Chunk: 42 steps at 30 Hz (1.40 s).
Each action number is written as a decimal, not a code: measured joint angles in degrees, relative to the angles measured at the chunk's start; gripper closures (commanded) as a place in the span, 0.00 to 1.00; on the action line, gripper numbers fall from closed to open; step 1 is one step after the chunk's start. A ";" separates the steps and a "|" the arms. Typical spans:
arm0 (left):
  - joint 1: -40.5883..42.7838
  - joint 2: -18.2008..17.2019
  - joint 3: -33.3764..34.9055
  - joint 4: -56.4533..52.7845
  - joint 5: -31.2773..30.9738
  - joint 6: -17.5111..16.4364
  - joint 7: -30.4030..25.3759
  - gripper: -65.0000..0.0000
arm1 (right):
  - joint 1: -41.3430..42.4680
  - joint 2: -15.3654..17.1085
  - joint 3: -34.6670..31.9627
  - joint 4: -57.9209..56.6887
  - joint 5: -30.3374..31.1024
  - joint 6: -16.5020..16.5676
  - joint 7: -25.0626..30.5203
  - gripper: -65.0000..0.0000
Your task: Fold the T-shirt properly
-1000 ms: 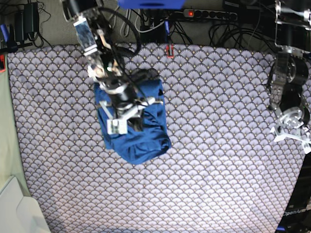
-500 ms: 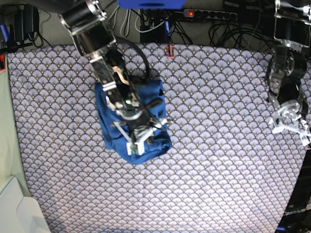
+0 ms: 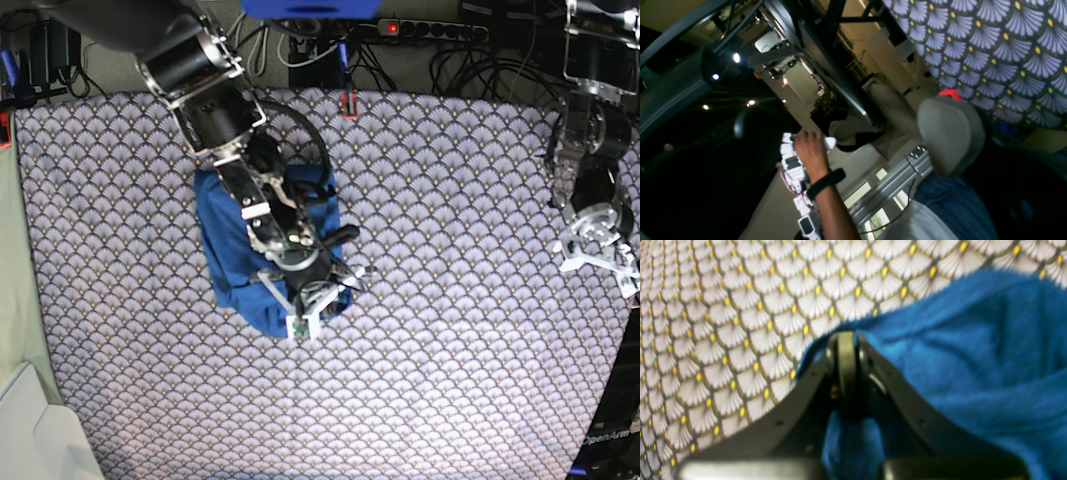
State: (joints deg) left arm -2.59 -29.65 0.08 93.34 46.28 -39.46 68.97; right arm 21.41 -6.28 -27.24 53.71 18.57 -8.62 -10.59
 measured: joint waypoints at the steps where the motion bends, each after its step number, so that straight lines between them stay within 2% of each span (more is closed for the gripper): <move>1: 0.00 -0.02 0.00 0.00 -0.02 0.00 -0.24 0.00 | 0.15 0.50 -0.68 1.01 0.04 0.04 -0.46 1.00; 8: -0.13 0.13 -3.34 0.11 -1.11 -0.22 -0.39 0.00 | -2.36 6.45 -0.28 13.81 -0.22 -0.20 0.13 1.00; 13: 0.39 0.00 -4.87 0.15 -8.46 -0.28 -1.07 0.00 | -8.22 10.84 -0.37 21.44 -0.17 -0.28 -0.46 1.00; 15: 0.48 -0.20 -7.91 0.11 -9.38 -0.35 -0.57 0.17 | -9.88 12.70 -0.46 23.10 -0.15 -2.82 -0.52 1.00; 17: 0.37 -0.70 -10.60 0.11 -11.58 -0.20 -0.07 0.42 | -11.30 14.80 -0.35 24.17 -0.15 -5.77 -0.50 1.00; 19: 0.33 -0.48 -13.11 0.09 -12.74 -0.26 -0.28 0.65 | -13.00 17.38 -0.35 26.53 -0.15 -6.47 -0.66 1.00; 20: 0.33 -0.33 -14.29 0.07 -13.20 -0.24 -0.31 0.72 | -14.10 18.62 -0.26 27.98 -0.15 -6.69 -0.52 1.00; 22: 0.92 -0.20 -16.68 -0.07 -13.62 -0.22 -0.44 0.74 | -16.50 20.74 0.44 30.62 -0.13 -6.56 -0.22 1.00; 32: 13.14 0.15 -27.96 -0.46 -14.43 -0.28 -8.44 0.75 | -32.04 21.57 18.73 37.92 0.09 -6.67 -0.35 1.00; 34: 15.34 2.14 -31.15 -0.42 -16.20 -0.20 -10.80 0.75 | -35.17 21.62 21.75 39.43 0.11 -6.64 -0.37 1.00; 37: 18.36 4.55 -34.82 -0.48 -20.55 -0.68 -13.42 0.84 | -39.17 21.49 24.79 41.38 0.17 -6.38 -0.35 1.00; 39: 19.08 5.18 -36.83 -0.68 -22.77 -0.66 -13.53 0.99 | -41.62 21.31 27.39 42.45 0.22 -6.45 -0.55 1.00; 42: 19.06 6.54 -39.74 -0.66 -26.43 -0.57 -13.81 0.98 | -45.38 21.20 30.45 44.89 0.15 -6.62 -0.22 1.00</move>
State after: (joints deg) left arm 16.47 -23.11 -39.66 92.68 19.86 -40.03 55.16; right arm -23.97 14.92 3.20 98.61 18.72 -15.25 -10.81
